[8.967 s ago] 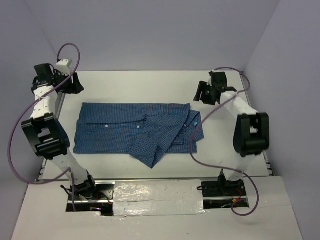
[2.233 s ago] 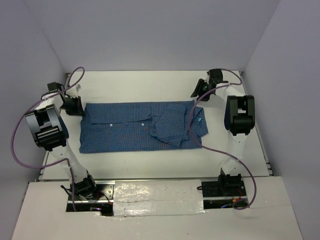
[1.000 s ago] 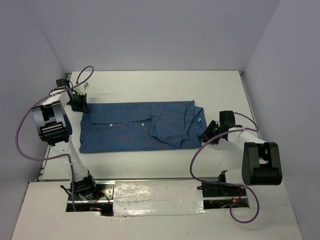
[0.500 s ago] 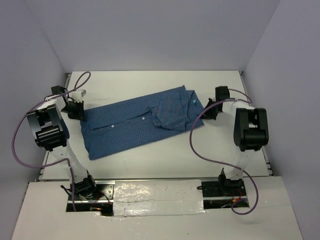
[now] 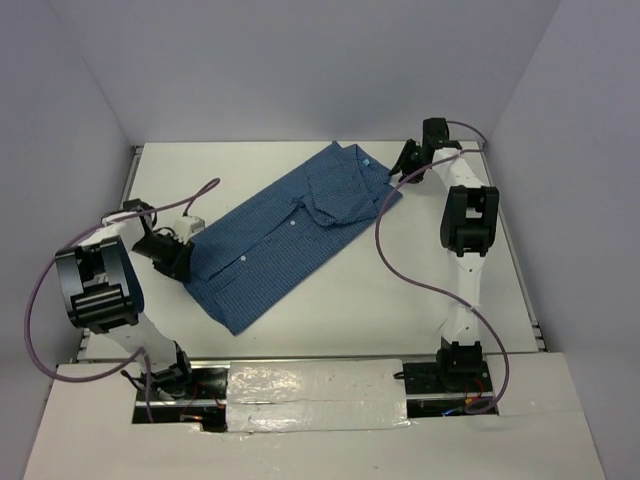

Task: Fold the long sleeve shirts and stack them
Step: Fold the shirt

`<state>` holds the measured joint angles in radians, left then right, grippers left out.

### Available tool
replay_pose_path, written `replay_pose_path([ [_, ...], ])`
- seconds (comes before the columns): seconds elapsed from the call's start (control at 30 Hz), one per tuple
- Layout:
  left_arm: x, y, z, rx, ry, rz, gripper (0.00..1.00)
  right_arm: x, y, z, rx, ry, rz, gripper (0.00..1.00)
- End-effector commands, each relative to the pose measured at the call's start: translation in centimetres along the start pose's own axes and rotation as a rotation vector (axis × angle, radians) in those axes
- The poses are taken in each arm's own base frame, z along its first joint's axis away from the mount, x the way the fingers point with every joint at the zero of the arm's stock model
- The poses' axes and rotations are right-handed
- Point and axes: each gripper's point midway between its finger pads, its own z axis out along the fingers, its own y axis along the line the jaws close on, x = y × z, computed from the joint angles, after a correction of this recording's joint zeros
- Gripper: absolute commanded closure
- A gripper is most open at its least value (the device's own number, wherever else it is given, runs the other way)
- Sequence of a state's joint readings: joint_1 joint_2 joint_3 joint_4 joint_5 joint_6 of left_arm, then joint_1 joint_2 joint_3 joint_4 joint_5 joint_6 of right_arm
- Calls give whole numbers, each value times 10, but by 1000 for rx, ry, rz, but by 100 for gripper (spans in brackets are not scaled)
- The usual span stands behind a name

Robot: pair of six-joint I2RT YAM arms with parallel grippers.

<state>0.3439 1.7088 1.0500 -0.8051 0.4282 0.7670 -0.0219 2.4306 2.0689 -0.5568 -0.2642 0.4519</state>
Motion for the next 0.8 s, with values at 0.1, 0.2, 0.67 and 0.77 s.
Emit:
replay_pose_path([
  [0.1, 7, -39, -35, 76, -25, 195, 59, -57, 21, -57, -27, -123, -9, 45],
  [0.2, -10, -27, -58, 38, -101, 190, 58, -55, 19, -90, -21, -163, 45, 45],
  [0.67, -89, 69, -27, -76, -239, -181, 38, 84, -7, -66, -97, 2, 299, 46],
  [0.77, -77, 69, -10, -57, -185, -187, 38, 84, -3, -43, -97, 65, 281, 46],
])
